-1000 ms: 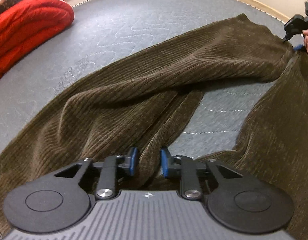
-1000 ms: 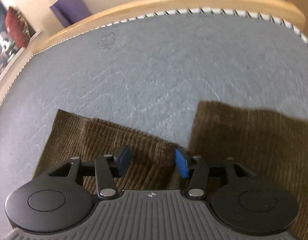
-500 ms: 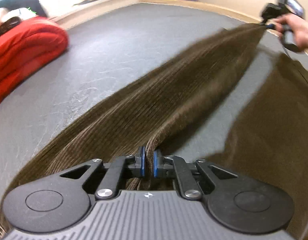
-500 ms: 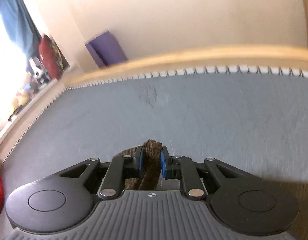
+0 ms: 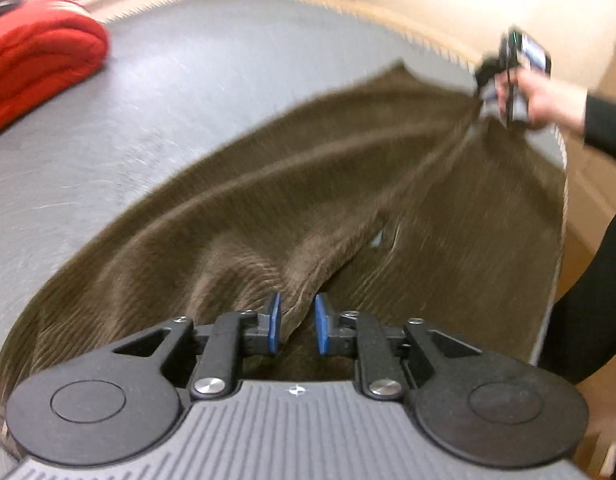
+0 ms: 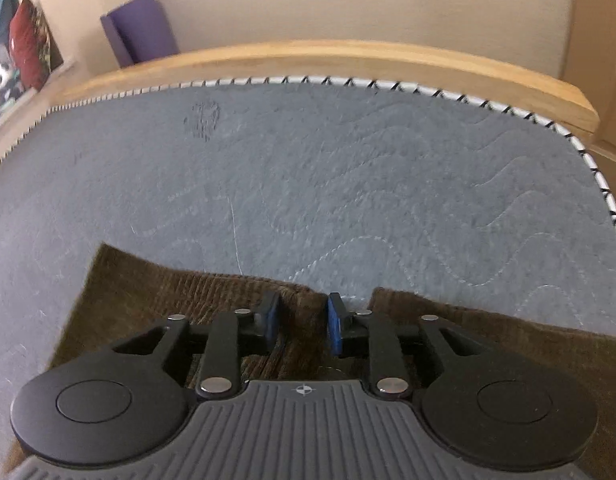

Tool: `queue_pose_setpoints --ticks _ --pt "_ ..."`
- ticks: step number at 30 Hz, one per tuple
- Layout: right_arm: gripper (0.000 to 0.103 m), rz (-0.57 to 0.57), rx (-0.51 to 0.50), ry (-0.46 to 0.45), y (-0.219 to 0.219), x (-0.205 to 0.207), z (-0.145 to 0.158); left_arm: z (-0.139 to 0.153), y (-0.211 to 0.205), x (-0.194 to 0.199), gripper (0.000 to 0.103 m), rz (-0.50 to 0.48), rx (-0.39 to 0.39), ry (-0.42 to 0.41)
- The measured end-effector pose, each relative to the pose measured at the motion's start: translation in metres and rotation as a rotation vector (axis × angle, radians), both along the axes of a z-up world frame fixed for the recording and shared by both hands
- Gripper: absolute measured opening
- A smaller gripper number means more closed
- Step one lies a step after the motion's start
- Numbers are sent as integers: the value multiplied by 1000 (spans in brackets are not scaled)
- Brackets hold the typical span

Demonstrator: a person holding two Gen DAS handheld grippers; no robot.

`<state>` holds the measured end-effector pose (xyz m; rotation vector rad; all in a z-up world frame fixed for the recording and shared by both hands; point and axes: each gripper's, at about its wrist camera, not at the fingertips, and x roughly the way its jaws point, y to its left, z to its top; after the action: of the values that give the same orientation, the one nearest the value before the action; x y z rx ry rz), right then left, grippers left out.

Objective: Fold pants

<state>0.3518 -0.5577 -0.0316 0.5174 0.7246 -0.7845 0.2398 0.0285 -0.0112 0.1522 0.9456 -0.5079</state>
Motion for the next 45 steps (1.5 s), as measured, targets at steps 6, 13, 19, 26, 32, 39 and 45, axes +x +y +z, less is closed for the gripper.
queue_pose_setpoints --ticks 6,13,19,26,32,39,45 --pt "28 106 19 -171 30 -27 66 53 64 -59 25 135 -82 -118" --pt "28 536 -67 -395 137 -98 157 91 137 -112 25 323 -89 -244" --pt "28 946 -27 -425 243 -201 174 77 195 -137 24 514 -119 -204" --pt "28 1216 1 -335 342 -282 142 43 226 -130 18 682 -106 45" --pt "28 1351 -78 -180 415 -308 108 8 226 -123 20 655 -36 199" --pt "28 1287 -349 -193 424 -298 124 -8 224 -132 32 615 1 209" --pt "29 1034 -321 -517 365 -293 221 -12 230 -129 35 635 7 218"
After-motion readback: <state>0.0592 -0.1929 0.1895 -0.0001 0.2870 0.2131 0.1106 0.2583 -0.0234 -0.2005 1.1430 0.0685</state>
